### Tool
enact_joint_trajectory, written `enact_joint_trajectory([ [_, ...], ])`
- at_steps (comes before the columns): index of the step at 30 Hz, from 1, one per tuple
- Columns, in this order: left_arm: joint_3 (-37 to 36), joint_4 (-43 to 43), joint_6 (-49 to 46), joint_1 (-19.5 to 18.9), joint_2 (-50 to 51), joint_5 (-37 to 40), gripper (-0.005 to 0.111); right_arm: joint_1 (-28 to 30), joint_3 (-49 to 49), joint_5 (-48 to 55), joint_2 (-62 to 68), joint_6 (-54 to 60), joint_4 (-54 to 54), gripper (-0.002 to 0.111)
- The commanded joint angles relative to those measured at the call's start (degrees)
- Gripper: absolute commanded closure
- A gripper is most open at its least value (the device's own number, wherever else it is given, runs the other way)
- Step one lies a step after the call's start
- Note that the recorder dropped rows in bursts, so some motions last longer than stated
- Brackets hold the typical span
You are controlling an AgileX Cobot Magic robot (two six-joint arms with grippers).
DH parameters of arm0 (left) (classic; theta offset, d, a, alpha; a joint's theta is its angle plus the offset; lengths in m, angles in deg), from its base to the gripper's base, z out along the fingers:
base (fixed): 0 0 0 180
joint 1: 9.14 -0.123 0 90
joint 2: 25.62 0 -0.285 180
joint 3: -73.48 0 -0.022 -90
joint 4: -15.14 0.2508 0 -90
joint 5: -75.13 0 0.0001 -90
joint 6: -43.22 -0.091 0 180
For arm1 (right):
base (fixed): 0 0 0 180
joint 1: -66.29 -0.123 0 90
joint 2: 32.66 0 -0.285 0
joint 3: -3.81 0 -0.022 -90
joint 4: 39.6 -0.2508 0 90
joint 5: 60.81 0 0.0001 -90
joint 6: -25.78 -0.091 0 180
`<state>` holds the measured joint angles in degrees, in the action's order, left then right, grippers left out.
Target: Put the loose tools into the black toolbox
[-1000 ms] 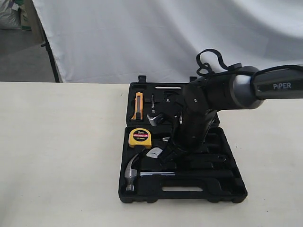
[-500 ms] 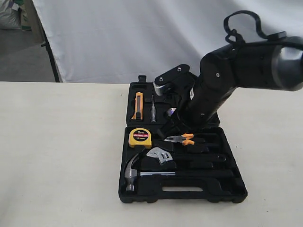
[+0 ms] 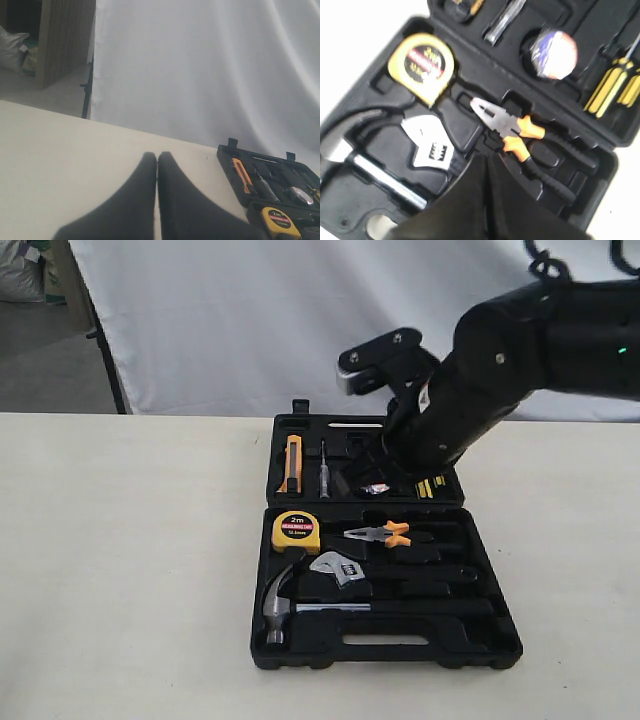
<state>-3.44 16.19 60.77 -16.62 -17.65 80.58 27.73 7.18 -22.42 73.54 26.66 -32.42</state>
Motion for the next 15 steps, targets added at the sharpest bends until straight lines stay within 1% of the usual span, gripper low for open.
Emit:
enact_joint_trajectory([
  [1, 0.2, 0.3, 0.3, -1.5, -0.2, -0.4, 0.106, 0.3, 0.0, 1.6, -5.6, -3.6, 0.1, 0.109],
  [4, 0.2, 0.3, 0.3, -1.5, -0.2, -0.4, 0.106, 0.3, 0.5, 2.4, -7.6, -3.6, -0.7, 0.109],
  [8, 0.2, 0.3, 0.3, -1.5, -0.2, -0.4, 0.106, 0.3, 2.4, 0.0, -9.7, -3.6, -0.7, 0.109],
  [15, 0.2, 0.3, 0.3, -1.5, -0.2, -0.4, 0.106, 0.3, 2.8, 2.9, -14.1, -3.6, -2.1, 0.109],
])
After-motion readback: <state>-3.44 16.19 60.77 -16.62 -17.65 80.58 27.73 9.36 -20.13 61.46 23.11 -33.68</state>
